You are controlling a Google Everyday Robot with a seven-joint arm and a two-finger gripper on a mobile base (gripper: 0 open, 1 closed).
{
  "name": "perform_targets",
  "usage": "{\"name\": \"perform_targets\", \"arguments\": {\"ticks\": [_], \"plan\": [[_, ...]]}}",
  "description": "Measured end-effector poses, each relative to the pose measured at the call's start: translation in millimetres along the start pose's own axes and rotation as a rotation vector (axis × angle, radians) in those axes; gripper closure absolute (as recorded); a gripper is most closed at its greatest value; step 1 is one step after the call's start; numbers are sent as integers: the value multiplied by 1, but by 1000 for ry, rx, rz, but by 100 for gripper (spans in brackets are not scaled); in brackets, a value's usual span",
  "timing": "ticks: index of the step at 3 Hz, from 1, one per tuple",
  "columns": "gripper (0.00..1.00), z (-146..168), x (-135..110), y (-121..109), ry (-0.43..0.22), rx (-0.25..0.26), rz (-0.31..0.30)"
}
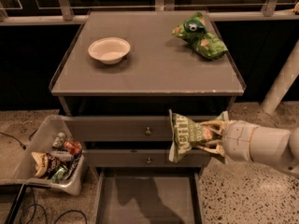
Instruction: Pick green jalapeno chip bag from bottom drawer and place on counter
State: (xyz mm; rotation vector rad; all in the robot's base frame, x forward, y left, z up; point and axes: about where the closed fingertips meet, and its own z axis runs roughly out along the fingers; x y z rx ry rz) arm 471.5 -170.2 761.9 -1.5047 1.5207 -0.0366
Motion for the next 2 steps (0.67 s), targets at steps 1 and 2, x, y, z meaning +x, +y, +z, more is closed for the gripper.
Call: {"name": "perform_targets", "arguments": {"ticks": [1, 2], "plan": [[100, -28, -35, -37, -10, 45, -44], [100, -28, -35, -37, -10, 45, -44]]}}
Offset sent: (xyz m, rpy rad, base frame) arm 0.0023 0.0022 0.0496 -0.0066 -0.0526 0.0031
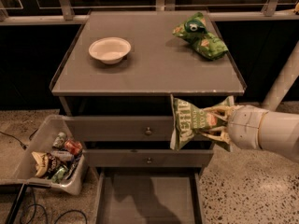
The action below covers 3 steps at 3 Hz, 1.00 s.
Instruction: Pick green jalapeno chip bag from bottom drawer and place on counter
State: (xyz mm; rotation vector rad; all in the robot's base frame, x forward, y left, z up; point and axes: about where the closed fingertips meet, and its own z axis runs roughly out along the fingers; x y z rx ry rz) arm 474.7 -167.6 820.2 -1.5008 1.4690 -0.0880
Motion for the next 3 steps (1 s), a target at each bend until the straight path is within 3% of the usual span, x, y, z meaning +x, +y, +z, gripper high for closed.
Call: {"name": "perform_targets", "arguments": {"ticks": [1, 3], "plan": [[100, 1, -11, -16, -8, -15, -31], [100, 21, -61, -98, -42, -96, -195]]}}
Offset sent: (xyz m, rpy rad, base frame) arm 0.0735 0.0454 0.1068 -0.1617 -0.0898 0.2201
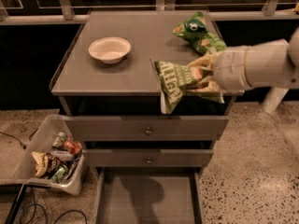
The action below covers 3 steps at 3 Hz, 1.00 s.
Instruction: Pick green jalapeno chip bag from bottom drawer and place on counter
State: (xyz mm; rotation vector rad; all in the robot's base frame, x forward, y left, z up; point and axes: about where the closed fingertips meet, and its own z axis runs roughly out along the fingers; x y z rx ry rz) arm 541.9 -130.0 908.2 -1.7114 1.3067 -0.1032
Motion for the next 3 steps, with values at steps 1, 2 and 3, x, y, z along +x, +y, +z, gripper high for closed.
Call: {"name": "perform_targets", "arguments": {"ticks": [1, 2, 3], "plan": [[100, 25, -12, -44, -46, -20, -37], [100, 53, -15, -73, -114, -8, -11], [100, 79, -8, -83, -151, 14, 81]]}}
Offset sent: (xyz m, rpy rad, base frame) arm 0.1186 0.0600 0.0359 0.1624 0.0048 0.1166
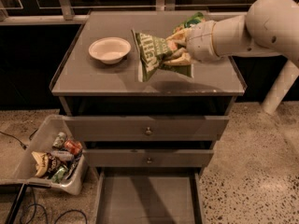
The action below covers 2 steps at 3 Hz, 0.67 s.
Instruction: Pick green jalapeno chip bag from bottom drawer and place on counter
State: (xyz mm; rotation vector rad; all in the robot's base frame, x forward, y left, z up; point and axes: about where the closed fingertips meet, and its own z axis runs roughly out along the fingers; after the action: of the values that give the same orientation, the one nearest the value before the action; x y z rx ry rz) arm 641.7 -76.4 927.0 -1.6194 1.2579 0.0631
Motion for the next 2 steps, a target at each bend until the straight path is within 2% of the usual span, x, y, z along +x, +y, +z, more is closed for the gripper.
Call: {"name": "perform_targets", "arguments": {"ticks": [1, 2], "plan": [[100, 21, 20, -6, -3, 39, 116], [100, 31, 42, -11, 24, 78, 206]]}}
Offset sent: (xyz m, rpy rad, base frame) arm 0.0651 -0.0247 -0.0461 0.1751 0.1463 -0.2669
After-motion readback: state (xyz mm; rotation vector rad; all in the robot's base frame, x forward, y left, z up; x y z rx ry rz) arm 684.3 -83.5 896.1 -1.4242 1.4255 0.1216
